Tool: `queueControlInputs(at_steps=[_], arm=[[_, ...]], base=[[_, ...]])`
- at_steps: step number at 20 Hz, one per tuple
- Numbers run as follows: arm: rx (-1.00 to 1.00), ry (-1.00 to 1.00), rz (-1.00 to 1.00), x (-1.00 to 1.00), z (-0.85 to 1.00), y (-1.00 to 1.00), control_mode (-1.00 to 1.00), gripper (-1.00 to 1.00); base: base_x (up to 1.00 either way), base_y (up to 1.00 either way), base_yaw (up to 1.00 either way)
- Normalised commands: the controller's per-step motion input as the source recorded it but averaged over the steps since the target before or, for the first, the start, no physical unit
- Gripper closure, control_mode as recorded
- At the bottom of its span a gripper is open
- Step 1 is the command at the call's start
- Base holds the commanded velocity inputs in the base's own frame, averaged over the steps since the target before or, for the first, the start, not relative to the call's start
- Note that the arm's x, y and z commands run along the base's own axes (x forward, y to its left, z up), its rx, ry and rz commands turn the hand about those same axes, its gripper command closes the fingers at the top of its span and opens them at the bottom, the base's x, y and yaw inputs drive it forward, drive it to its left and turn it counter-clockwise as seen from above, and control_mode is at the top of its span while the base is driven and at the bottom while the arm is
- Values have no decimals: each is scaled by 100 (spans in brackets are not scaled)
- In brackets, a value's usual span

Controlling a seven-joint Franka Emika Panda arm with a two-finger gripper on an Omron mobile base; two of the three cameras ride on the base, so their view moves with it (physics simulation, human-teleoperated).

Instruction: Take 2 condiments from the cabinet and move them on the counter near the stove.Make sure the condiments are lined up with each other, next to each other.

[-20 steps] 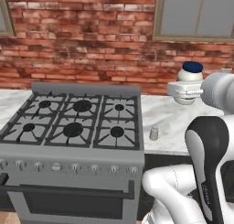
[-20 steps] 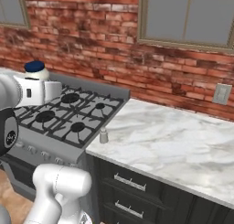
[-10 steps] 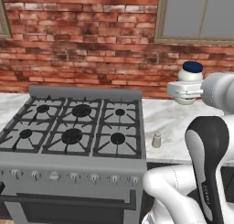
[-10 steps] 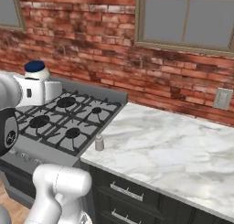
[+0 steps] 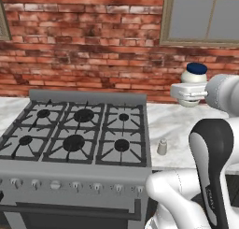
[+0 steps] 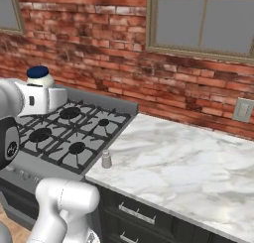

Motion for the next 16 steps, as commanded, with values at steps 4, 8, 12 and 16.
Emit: queueControlInputs(at_steps=[4,8,12,16], arm=[[0,0,0,0,0,0,100,100],[0,0,0,0,0,0,100,100],[-1,0,0,4,0,0,-100,100],[-4,4,5,29,0,0,-100,100]], base=[[11,0,0],[2,0,0],[0,0,0],[0,0,0]])
